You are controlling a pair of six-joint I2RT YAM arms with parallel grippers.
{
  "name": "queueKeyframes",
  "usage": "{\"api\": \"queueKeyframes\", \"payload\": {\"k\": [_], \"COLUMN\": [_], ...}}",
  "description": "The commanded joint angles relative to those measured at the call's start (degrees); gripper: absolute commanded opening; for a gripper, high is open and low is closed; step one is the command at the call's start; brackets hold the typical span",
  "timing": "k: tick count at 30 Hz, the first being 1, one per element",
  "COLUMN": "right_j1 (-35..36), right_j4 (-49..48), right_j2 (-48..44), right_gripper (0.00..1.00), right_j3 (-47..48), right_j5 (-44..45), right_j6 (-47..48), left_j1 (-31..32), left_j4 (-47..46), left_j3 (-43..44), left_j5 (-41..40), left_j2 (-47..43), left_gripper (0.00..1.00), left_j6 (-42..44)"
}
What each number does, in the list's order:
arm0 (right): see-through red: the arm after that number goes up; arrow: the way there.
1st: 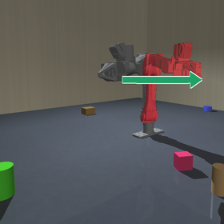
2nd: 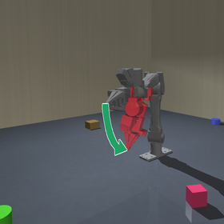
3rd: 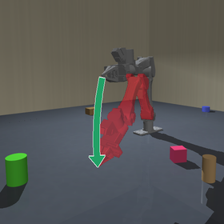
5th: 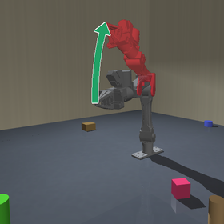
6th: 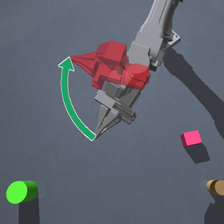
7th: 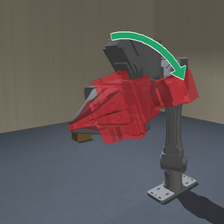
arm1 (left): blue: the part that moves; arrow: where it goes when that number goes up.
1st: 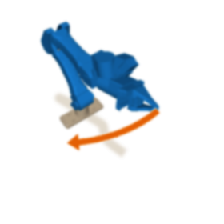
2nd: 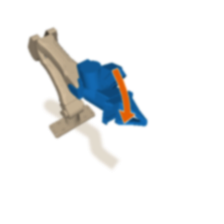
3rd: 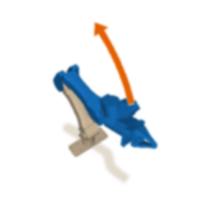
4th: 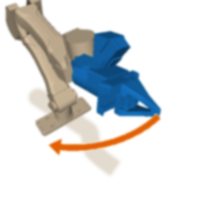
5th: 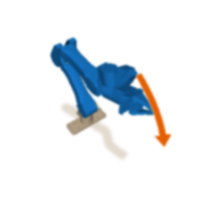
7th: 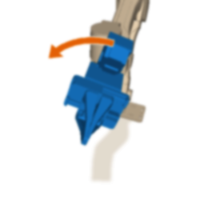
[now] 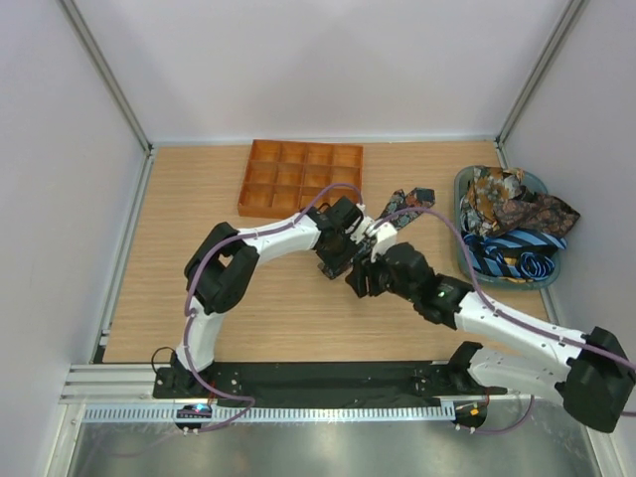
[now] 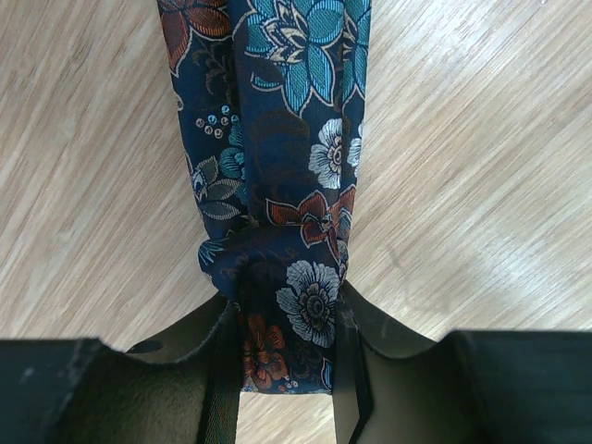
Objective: Roll the ties
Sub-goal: Roll the tie
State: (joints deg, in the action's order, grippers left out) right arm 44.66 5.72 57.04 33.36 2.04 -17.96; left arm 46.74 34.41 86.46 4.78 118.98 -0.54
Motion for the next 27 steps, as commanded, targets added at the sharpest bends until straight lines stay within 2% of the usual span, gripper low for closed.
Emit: {"api": "queueKeyframes", "payload": {"k": [1,5,7,10,11,17,21,27], "right_j1": [10.24,21.85,26.24,29.77,31.61,32.77,32.59,31.98], "right_j4": [-0.27,0.96,3.23,6.66,9.55,25.99,34.09,38.84], "right_j2": [3.95,11.59,17.19,23.98,29.13,50.14,59.22,65.91], "right_gripper": [0.56,0.57,0.58,0.59,0.59,0.66,0.68,0.70], "right_j3": [2.48,7.06,11.27,18.47,20.40,38.33,48.87,56.01], "right_j5": [14.02,26.57,29.06,35.38,36.88,46.99,51.57,53.41], "right_j6": [5.82,10.65,12.67,15.05,15.40,14.35,13.74,14.88], "left_j1": [-0.77,-0.77,-0.77,-0.77,-0.77,-0.77,-0.77,-0.77], "left_j4": [14.27,15.86,16.39,17.18,17.44,18.32,18.85,19.29], "left_j3": [-0.59,0.38,0.90,1.52,1.52,2.58,3.02,3.46], "left_j5": [0.85,1.11,1.46,1.81,1.82,1.99,2.17,2.17], "left_j2": [5.82,6.53,6.79,7.14,7.32,7.50,7.32,7.41], "left_gripper": [0.29,0.30,0.30,0.31,0.30,0.32,0.32,0.32], "left_j6": [-1.75,-2.01,-2.01,-2.10,-2.10,-2.19,-2.10,-2.19]}}
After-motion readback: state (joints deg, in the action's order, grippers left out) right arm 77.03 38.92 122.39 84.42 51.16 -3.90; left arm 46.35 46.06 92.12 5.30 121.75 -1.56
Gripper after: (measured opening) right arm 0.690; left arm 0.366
